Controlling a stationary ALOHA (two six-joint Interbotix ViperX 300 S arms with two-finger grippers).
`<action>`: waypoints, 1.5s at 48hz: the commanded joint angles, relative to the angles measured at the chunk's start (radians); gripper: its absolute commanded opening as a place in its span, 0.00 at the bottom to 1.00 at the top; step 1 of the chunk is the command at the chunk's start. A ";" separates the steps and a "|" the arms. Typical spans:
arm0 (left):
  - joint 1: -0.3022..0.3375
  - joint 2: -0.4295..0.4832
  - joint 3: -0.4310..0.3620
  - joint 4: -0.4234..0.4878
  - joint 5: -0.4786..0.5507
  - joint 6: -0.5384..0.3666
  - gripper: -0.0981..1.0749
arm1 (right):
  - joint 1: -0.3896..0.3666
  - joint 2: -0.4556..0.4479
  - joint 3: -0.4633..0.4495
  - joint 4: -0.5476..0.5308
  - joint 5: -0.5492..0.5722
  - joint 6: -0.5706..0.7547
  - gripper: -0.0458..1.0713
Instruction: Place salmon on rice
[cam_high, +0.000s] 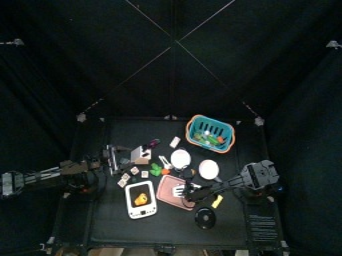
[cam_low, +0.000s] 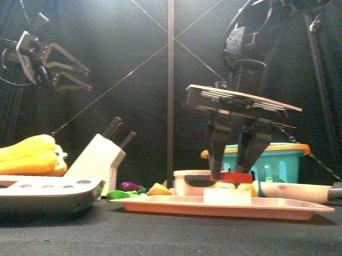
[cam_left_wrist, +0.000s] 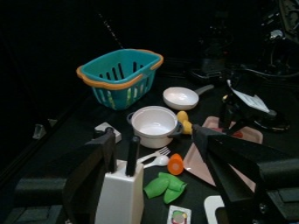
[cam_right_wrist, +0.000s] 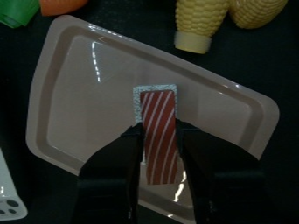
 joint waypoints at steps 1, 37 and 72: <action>0.003 0.003 -0.026 0.002 -0.002 0.000 0.96 | -0.002 -0.018 -0.025 -0.006 0.009 -0.005 0.62; 0.003 0.003 -0.026 0.002 -0.002 0.000 0.96 | -0.002 0.002 -0.038 -0.029 0.011 -0.008 0.67; 0.003 0.003 -0.025 0.002 -0.003 0.000 0.96 | 0.008 -0.061 -0.044 -0.066 0.057 -0.014 0.78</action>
